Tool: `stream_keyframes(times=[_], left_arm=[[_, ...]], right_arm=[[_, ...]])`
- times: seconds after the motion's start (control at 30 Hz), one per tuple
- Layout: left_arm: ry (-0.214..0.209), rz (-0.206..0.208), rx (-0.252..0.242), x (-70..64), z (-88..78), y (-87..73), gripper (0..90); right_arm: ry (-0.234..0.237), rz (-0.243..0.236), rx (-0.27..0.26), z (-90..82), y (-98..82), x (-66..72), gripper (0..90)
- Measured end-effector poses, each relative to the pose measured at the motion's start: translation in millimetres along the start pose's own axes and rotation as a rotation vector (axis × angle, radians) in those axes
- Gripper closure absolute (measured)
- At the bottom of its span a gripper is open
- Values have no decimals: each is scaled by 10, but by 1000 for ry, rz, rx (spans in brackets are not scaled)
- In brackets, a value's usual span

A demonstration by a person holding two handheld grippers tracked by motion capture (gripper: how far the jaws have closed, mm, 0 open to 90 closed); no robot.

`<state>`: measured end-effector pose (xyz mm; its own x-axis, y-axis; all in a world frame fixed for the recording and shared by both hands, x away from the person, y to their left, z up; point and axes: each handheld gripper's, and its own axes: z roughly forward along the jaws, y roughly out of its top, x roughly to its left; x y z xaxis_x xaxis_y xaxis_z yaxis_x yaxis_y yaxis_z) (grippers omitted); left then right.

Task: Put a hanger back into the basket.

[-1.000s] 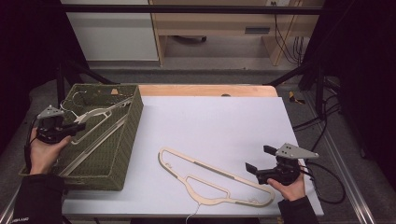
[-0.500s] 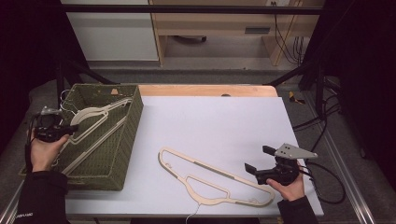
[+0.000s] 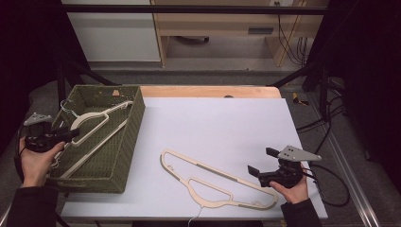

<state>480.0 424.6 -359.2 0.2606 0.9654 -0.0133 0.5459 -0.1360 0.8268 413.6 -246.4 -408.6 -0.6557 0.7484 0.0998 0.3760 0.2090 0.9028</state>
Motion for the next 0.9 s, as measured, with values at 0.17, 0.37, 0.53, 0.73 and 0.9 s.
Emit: stream_keyframes(times=[0.17, 0.37, 0.53, 0.73, 0.9], left_arm=[[-102, 39, -121, -340, -151, 59, 334], [-247, 97, -210, -832, -205, 124, 195], [-320, 156, -237, -1232, -190, 134, 141], [-409, 194, -244, -1635, -133, 62, 117], [-455, 236, -223, -1920, -63, -38, 113]], right_arm=[[4, 0, -7, -16, 3, -1, 30], [16, -4, -12, -17, 7, 5, 37], [30, -27, -9, -11, 16, 27, 51], [56, -34, -13, 2, 51, 87, 53], [65, -50, -3, 6, 79, 149, 54]])
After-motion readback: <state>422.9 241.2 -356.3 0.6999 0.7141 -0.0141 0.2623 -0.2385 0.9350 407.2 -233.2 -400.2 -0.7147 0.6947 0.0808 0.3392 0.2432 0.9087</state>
